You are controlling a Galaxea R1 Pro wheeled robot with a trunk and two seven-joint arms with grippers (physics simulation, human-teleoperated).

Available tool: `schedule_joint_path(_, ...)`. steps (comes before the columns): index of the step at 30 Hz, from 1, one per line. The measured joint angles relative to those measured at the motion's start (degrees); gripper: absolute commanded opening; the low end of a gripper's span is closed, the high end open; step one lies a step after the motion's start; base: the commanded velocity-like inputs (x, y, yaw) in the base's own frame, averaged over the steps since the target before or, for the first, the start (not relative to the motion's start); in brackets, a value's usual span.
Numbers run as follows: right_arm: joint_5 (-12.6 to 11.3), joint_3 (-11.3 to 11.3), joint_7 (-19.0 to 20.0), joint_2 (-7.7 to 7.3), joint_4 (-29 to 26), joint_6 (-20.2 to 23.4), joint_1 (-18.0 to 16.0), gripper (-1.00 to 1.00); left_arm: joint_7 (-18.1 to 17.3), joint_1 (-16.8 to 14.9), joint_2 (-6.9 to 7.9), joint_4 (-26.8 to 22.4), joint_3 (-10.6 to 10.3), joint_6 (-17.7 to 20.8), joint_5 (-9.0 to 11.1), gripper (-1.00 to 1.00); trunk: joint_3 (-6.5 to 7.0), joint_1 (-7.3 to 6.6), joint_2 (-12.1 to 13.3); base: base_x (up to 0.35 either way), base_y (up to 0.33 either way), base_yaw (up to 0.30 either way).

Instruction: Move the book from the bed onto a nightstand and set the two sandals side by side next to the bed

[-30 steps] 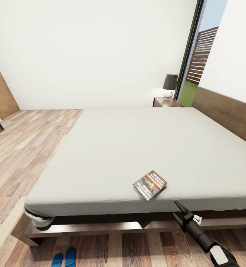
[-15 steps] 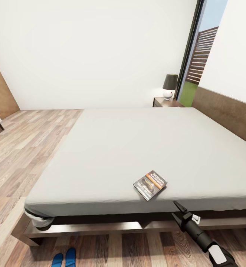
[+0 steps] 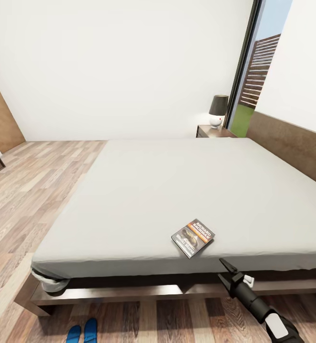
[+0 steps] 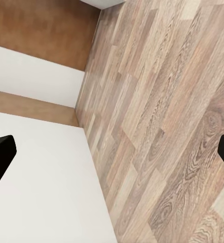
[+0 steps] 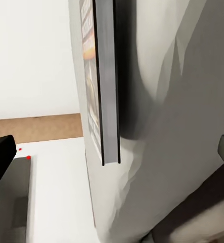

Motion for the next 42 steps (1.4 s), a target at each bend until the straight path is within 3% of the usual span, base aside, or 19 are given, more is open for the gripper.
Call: schedule_joint_path(42, -0.1, 0.5, -2.8, 0.75, -0.1, 0.4, -1.5, 1.0, 0.0, 0.0, -0.06, 0.0, 0.0, -0.2, 0.0, 1.0, 0.0, 0.0, 0.0, 0.0, 0.0, 0.0)
